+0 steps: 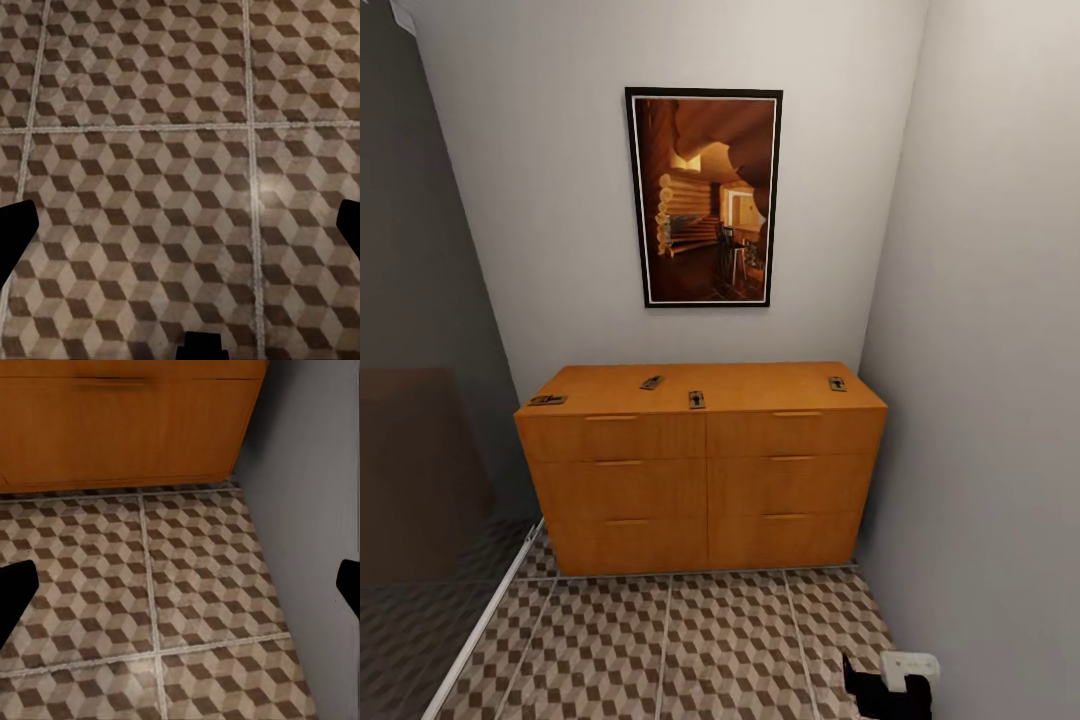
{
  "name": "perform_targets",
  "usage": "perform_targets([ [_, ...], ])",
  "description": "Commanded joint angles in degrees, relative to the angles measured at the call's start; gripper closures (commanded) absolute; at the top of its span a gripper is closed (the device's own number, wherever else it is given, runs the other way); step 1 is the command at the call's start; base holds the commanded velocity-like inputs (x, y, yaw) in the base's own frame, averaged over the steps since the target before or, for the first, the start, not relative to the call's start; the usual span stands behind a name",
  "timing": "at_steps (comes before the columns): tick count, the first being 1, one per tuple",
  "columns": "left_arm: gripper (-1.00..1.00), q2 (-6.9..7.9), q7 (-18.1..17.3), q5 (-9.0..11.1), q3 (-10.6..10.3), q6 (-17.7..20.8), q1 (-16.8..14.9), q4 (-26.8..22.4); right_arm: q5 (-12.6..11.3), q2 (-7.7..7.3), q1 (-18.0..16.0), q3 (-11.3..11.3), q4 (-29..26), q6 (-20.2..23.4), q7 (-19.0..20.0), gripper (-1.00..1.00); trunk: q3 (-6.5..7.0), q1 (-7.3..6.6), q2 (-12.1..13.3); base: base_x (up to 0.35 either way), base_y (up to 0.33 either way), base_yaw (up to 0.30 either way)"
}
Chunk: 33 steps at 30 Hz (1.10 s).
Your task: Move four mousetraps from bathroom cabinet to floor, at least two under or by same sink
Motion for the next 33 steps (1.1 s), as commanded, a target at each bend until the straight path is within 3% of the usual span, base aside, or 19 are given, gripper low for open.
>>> perform_targets([
  [1,-1.00,-0.02,0.1,0.0,0.0,-0.1,0.0,0.0,0.0,-0.02,0.0,0.1,-1.7,1.5,-0.2,-1.00,-0.05,0.00,0.0,0.000,0.000,0.000],
  [7,-1.00,-0.07,0.1,-0.2,0.0,-0.1,0.0,0.9,0.0,-0.10,0.0,-0.1,-12.6,13.0,-0.3,-1.00,-0.05,0.00,0.0,0.000,0.000,0.000],
  [10,-1.00,-0.07,0.1,-0.2,0.0,-0.1,0.0,1.0,0.0,-0.09,0.0,-0.1,-21.6,21.0,-0.6,-1.00,-0.05,0.00,0.0,0.000,0.000,0.000],
  [17,-1.00,-0.07,0.1,-0.2,0.0,-0.1,0.0,1.1,0.0,-0.06,-2.0,-0.1,-30.0,30.0,-2.7,-1.00,-0.05,0.00,0.0,0.000,0.000,0.000],
  [24,-1.00,-0.07,0.1,-0.1,0.0,-0.1,0.0,1.2,0.0,-0.03,-9.4,-0.1,-31.8,38.4,-4.5,-1.00,-0.05,0.00,0.0,0.000,0.000,0.000],
  [27,-1.00,-0.07,0.1,-0.1,0.0,-0.1,0.0,1.2,0.0,-0.05,-15.4,-0.1,-32.0,44.6,-5.0,-1.00,-0.05,0.00,0.0,0.000,0.000,0.000],
  [31,-1.00,-0.07,0.1,-0.1,0.0,-0.1,0.0,1.1,0.0,-0.09,-19.3,-0.1,-32.1,47.8,-5.8,-1.00,-0.05,0.00,0.0,0.000,0.000,0.000],
  [33,-1.00,-0.07,0.1,-0.1,0.0,-0.1,0.0,1.1,-0.1,-0.10,-23.3,-0.1,-31.9,50.4,-6.9,-1.00,-0.05,0.00,0.0,0.000,0.000,0.000],
])
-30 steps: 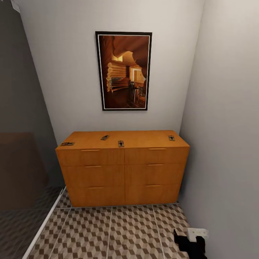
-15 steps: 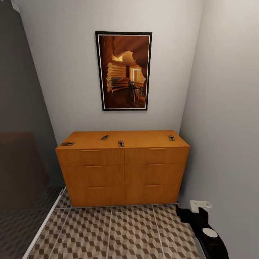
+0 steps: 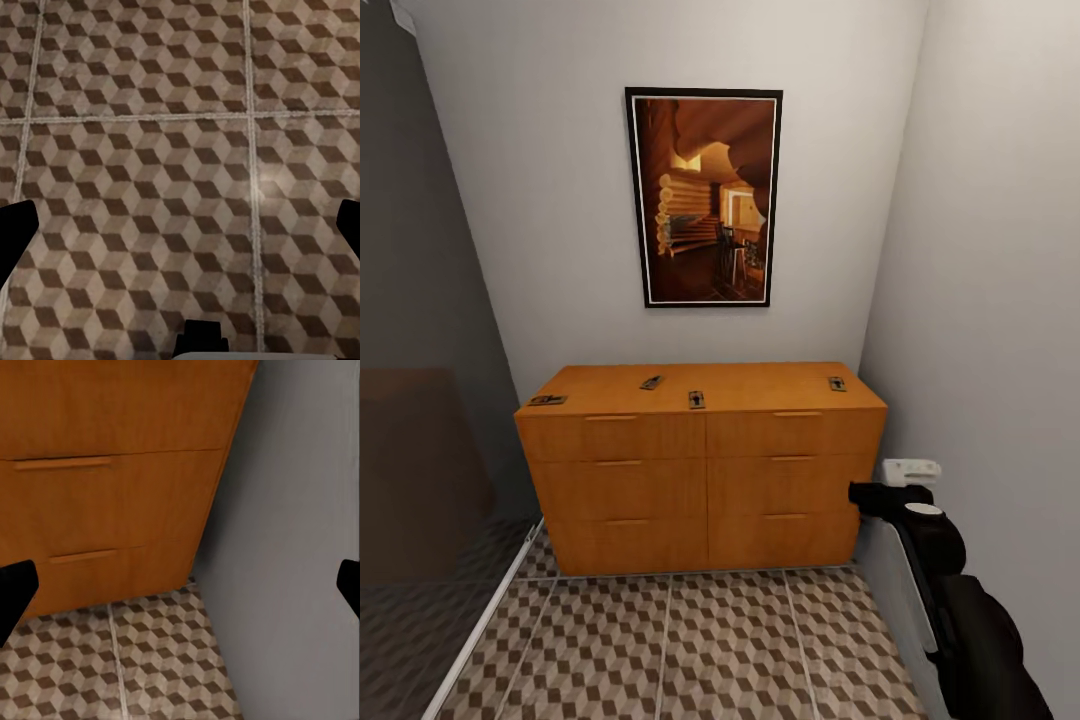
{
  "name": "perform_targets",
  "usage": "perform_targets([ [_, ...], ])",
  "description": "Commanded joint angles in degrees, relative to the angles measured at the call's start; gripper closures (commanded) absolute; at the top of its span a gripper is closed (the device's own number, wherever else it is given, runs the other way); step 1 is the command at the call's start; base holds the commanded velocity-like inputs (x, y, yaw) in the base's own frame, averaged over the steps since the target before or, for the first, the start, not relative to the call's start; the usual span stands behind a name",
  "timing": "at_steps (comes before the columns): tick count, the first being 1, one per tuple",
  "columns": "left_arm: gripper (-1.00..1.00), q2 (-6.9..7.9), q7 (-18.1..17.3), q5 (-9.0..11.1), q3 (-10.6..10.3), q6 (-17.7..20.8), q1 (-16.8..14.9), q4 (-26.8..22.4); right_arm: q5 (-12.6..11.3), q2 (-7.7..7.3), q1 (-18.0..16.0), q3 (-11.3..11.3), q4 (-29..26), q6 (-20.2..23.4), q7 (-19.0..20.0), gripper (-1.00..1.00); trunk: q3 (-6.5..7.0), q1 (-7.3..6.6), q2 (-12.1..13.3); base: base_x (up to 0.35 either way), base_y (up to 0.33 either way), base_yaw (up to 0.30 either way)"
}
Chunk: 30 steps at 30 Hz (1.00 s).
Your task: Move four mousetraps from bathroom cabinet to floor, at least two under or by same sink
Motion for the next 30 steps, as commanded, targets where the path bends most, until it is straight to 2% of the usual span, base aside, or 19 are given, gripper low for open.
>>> perform_targets([
  [1,-1.00,0.00,0.1,0.0,0.0,-0.1,0.0,-0.1,0.0,-0.01,-1.1,0.0,0.1,1.0,-0.4,-1.00,-0.06,0.00,0.0,0.000,0.000,0.000],
  [3,-1.00,0.00,0.1,0.0,0.0,-0.1,0.0,-0.1,-0.1,-0.02,-4.0,0.0,0.4,2.8,-0.8,-1.00,-0.06,0.00,0.0,0.000,0.000,0.000],
  [8,-1.00,0.00,0.1,0.0,0.0,-0.1,0.0,-0.1,-0.2,-0.01,-8.2,0.0,2.2,4.2,-1.2,-1.00,-0.06,0.00,0.0,0.000,0.000,0.000],
  [9,-1.00,0.00,0.1,0.0,0.0,-0.1,0.0,-0.1,-0.2,0.02,-10.2,0.0,3.5,4.5,-1.3,-1.00,-0.06,0.00,0.0,0.036,0.000,0.000],
  [15,-1.00,0.00,0.1,0.1,-0.1,0.0,0.0,0.3,-0.2,0.05,-13.6,0.0,6.2,4.8,-1.4,-1.00,-0.06,0.00,0.0,0.092,0.000,0.000],
  [19,-1.00,0.11,0.1,0.0,-0.1,0.0,0.0,2.8,-0.2,0.05,-16.6,0.0,9.3,4.9,-1.4,-1.00,-0.06,0.00,0.0,0.132,0.000,0.000],
  [20,-1.00,0.44,0.1,-0.1,-0.1,0.0,0.0,4.3,-0.2,0.05,-19.0,0.0,12.0,4.8,-1.4,-1.00,-0.06,0.00,0.0,0.131,0.000,0.000],
  [22,-1.00,0.74,0.1,-0.1,-0.2,0.0,0.0,5.0,-0.2,0.05,-20.9,0.1,14.2,4.8,-1.4,-1.00,-0.06,0.00,0.0,0.124,0.000,0.000],
  [23,-1.00,1.02,0.1,-0.1,-0.3,0.1,0.0,6.4,-0.2,0.05,-24.0,0.1,18.0,4.8,-1.4,-1.00,-0.06,0.00,0.0,0.066,0.000,0.000],
  [26,-1.00,1.19,0.1,-0.1,-0.4,0.1,0.0,9.6,-0.2,0.09,-27.8,0.1,23.0,4.8,-1.3,-1.00,-0.06,0.00,0.0,0.041,0.000,0.000],
  [30,-1.00,1.34,0.1,-0.2,-0.4,0.1,0.0,13.9,-0.2,0.16,-30.9,0.1,27.6,4.7,-1.2,-1.00,-0.06,0.00,0.0,0.015,0.000,0.000],
])
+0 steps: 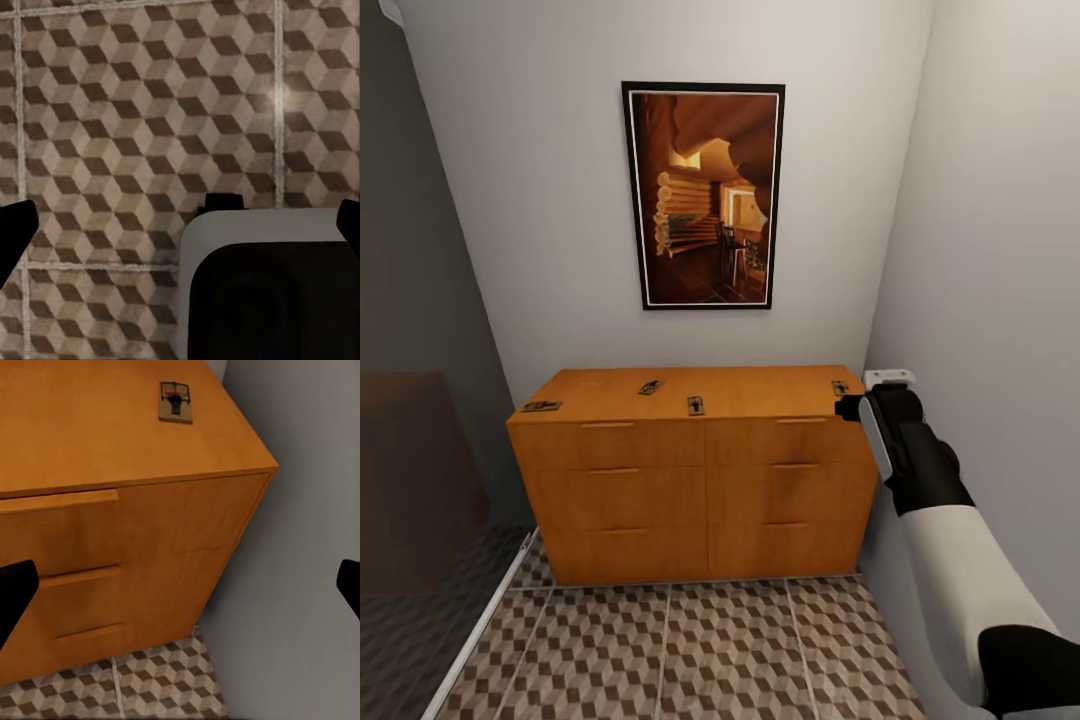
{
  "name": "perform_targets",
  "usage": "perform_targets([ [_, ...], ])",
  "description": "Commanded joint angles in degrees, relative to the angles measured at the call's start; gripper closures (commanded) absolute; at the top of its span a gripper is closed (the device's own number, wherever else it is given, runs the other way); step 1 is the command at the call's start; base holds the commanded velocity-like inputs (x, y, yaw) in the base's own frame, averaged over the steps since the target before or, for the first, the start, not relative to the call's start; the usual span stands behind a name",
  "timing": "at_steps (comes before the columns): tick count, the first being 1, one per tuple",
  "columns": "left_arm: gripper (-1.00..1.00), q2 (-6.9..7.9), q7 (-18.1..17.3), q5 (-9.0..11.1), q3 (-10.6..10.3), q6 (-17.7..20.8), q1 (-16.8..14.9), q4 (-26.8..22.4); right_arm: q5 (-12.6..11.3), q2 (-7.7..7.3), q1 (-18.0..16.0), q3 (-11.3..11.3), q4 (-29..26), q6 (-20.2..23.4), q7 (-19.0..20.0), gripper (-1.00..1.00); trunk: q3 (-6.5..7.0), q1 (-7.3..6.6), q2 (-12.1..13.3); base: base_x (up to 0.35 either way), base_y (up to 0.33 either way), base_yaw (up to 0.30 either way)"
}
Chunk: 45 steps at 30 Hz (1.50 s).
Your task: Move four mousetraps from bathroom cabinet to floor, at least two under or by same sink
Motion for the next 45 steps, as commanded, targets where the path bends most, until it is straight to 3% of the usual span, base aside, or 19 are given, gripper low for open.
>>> perform_targets([
  [1,-1.00,0.05,0.2,0.0,-0.1,-0.1,0.0,0.5,0.0,0.02,-0.4,0.0,0.6,0.3,-0.1,-1.00,-0.05,0.00,0.0,0.007,0.000,0.000],
  [13,-1.00,0.84,0.2,0.1,-0.1,0.0,0.0,8.4,-0.3,0.22,-1.8,0.1,3.7,0.0,0.2,-1.00,-0.05,0.00,0.0,0.153,0.000,0.000],
  [29,-1.00,1.31,0.3,0.1,-0.1,-0.1,0.0,9.9,-0.4,0.13,-1.8,0.2,3.4,0.0,0.5,-1.00,-0.05,0.00,0.0,0.338,0.000,0.000],
  [33,-1.00,1.46,0.3,0.2,-0.1,-0.1,0.0,10.0,-0.4,-0.27,-1.8,0.1,3.4,-0.1,2.5,-1.00,-0.05,0.00,0.0,0.288,0.000,0.000],
  [35,-1.00,1.48,0.2,0.2,-0.1,-0.2,0.0,10.0,-0.2,-1.34,-1.8,0.0,3.4,-0.1,5.8,-1.00,-0.05,0.00,0.0,0.103,0.000,0.000],
  [45,-1.00,1.47,0.2,0.2,-0.1,-0.2,0.0,10.0,-0.2,-4.46,-1.8,0.0,3.6,-0.1,7.3,-1.00,-0.05,0.00,0.0,0.014,0.000,0.000],
])
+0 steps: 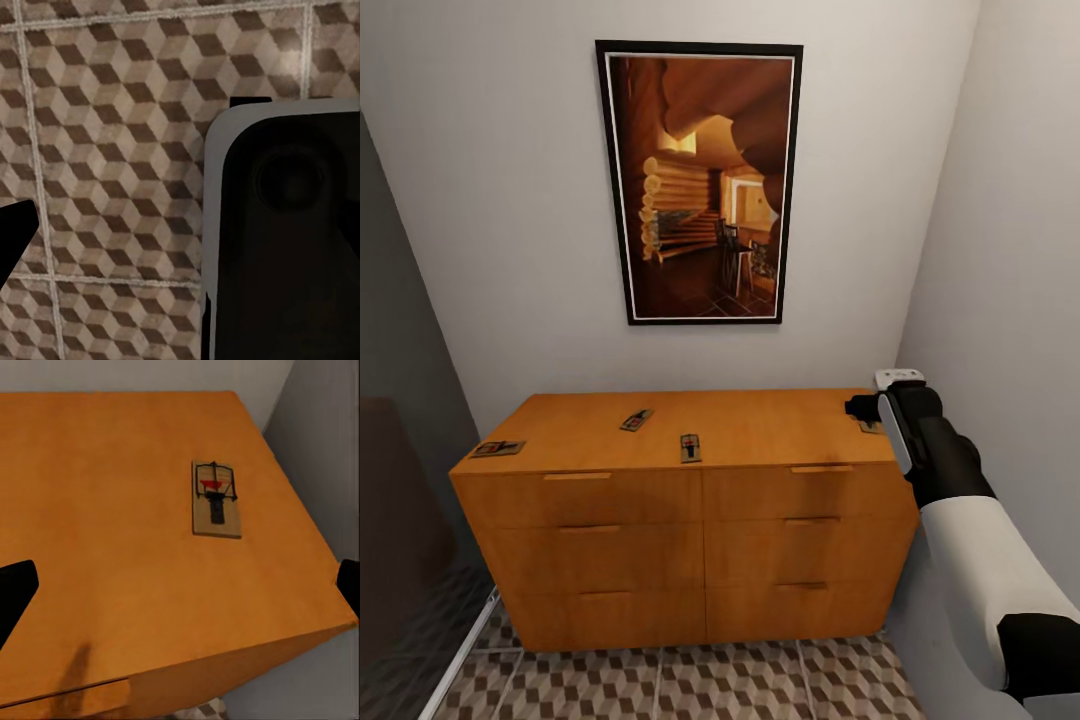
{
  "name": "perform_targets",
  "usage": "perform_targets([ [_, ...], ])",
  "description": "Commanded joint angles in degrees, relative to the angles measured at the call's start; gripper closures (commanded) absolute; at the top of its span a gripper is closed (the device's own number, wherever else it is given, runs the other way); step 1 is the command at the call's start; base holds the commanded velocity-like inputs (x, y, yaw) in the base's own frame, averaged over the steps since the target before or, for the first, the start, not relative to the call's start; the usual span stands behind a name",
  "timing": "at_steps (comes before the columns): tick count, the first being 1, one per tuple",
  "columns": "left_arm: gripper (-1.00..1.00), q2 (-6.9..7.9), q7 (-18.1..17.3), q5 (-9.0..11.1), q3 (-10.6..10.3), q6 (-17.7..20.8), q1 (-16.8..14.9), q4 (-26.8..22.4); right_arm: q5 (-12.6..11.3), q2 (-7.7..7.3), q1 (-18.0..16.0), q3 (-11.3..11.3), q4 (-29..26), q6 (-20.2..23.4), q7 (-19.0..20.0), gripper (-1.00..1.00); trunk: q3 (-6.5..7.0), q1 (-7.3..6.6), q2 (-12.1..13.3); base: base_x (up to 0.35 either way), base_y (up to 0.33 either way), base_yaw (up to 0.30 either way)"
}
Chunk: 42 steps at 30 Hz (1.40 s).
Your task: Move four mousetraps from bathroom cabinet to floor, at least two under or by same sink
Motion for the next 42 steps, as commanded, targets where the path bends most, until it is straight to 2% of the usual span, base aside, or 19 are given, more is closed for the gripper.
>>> perform_targets([
  [1,-1.00,0.00,0.2,0.0,-0.1,-0.3,0.0,0.1,-0.1,-0.26,0.0,0.0,0.0,0.2,0.0,-1.00,-0.05,0.00,0.0,0.002,0.000,0.000],
  [5,-1.00,0.00,0.2,0.0,-0.1,-0.3,0.0,0.2,-0.2,-1.75,0.0,0.0,0.1,0.2,1.5,-1.00,-0.05,0.00,0.0,0.000,0.000,0.000],
  [10,-1.00,0.00,0.2,0.0,-0.1,-0.3,0.0,0.1,-0.1,-2.70,0.0,-0.1,0.2,0.2,3.0,-1.00,-0.05,0.00,0.0,0.000,0.000,0.000],
  [20,-1.00,-0.09,0.2,0.0,-0.1,-0.3,0.0,0.2,0.0,-3.71,0.1,-0.4,0.3,0.2,4.5,-1.00,-0.05,0.00,0.0,0.000,0.000,0.000],
  [28,-1.00,-0.09,0.2,0.0,-0.1,-0.3,0.0,0.2,0.0,-5.47,0.2,-0.4,0.8,0.2,5.5,-1.00,-0.05,0.00,0.0,0.000,0.000,0.000],
  [36,-1.00,-0.09,0.2,0.0,-0.1,-0.3,0.0,0.2,0.0,-6.55,0.2,-0.4,1.3,0.1,6.2,-1.00,-0.05,0.00,0.0,0.000,0.000,0.000],
  [42,-1.00,-0.09,0.2,0.1,-0.1,-0.4,0.0,0.2,0.0,-7.09,0.2,-0.4,2.7,-1.3,6.4,-1.00,-0.05,0.00,0.0,0.000,0.000,0.000],
])
